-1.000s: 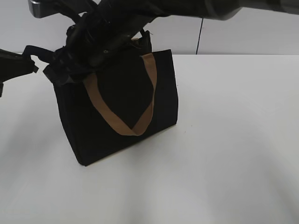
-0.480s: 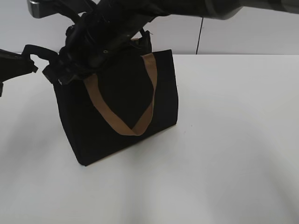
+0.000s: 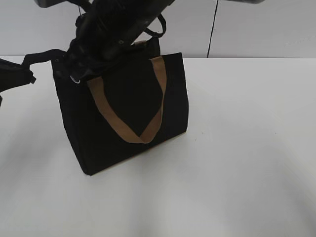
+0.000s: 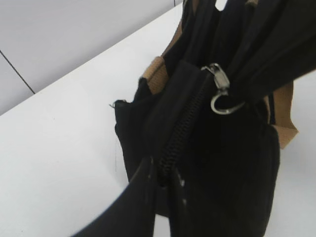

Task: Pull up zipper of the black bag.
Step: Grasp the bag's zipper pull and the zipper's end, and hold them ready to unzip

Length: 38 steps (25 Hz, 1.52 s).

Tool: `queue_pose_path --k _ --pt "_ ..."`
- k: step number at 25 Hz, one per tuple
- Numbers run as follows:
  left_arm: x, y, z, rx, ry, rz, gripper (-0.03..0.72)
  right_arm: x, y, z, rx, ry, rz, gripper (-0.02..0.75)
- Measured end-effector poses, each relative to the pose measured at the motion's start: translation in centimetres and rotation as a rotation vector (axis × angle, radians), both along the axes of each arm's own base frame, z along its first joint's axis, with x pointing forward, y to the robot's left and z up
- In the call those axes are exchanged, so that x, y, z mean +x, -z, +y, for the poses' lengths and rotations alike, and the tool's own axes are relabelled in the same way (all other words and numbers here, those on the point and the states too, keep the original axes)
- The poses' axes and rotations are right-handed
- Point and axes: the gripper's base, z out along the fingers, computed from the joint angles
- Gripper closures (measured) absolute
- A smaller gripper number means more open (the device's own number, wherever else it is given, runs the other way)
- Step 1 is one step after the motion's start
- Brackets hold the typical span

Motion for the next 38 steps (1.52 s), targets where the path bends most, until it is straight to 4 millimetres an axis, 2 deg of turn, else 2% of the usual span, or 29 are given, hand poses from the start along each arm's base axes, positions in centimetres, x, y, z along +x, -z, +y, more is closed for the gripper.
queue_pose_path --k 7,13,21,33,38 --pt "-0.4 0.9 0.5 0.081 -0.011 0.082 0.66 1.2 -0.5 -2.1 -0.012 0.049 0.037 0.752" --pt "-0.3 1.2 0.9 0.123 -0.048 0.104 0.66 1.5 -1.9 -3.2 0.009 0.073 0.017 0.752" --pt "-0.4 1.2 0.9 0.117 -0.056 0.113 0.66 3.1 -2.0 -5.3 0.001 0.126 0.031 0.752" --pt "-0.5 1.5 1.2 0.185 -0.041 0.129 0.66 8.1 -1.8 -13.3 -0.048 0.318 0.016 0.752" --pt "-0.5 1.5 1.1 0.177 -0.038 0.131 0.66 8.3 -1.7 -14.2 -0.029 0.339 0.054 0.752"
